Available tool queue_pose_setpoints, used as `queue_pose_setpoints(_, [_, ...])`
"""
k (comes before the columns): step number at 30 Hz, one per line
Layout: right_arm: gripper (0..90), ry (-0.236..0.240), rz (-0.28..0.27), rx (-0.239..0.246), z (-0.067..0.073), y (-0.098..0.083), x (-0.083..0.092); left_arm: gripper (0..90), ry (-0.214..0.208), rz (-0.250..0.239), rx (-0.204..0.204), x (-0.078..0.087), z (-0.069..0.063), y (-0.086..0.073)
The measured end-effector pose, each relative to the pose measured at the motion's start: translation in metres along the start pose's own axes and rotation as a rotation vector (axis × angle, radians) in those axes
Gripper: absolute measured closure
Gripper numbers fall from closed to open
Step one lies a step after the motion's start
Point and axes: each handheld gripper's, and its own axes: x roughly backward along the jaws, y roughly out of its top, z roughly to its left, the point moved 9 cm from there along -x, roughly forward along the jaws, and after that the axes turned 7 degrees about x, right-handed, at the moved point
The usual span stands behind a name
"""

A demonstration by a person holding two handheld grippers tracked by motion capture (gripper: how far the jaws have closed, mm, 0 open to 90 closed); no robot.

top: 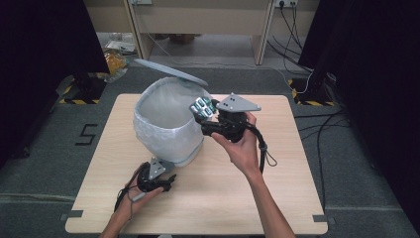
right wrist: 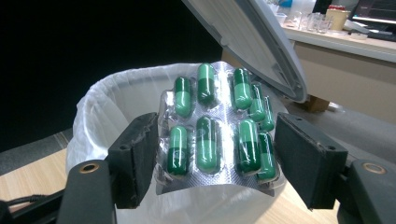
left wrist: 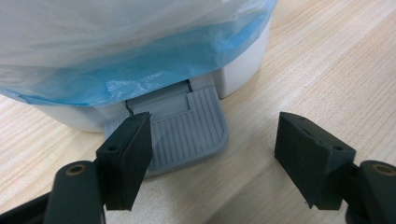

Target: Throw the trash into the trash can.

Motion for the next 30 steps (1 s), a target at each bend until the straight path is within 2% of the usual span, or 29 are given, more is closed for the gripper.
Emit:
queue_pose_setpoints(9, [32.6, 0.013, 0.008, 0.008, 0.006, 0.008, -0.016, 27.0, 0.0, 0.0, 0.0, 0.0, 0.0, 0.0])
queue_pose_setpoints(30, [32.4, 0.021, 0.011, -0.014, 0.014, 0.017, -0.055, 27.0, -0.002, 0.001, -0.002, 0.0, 0.0, 0.0])
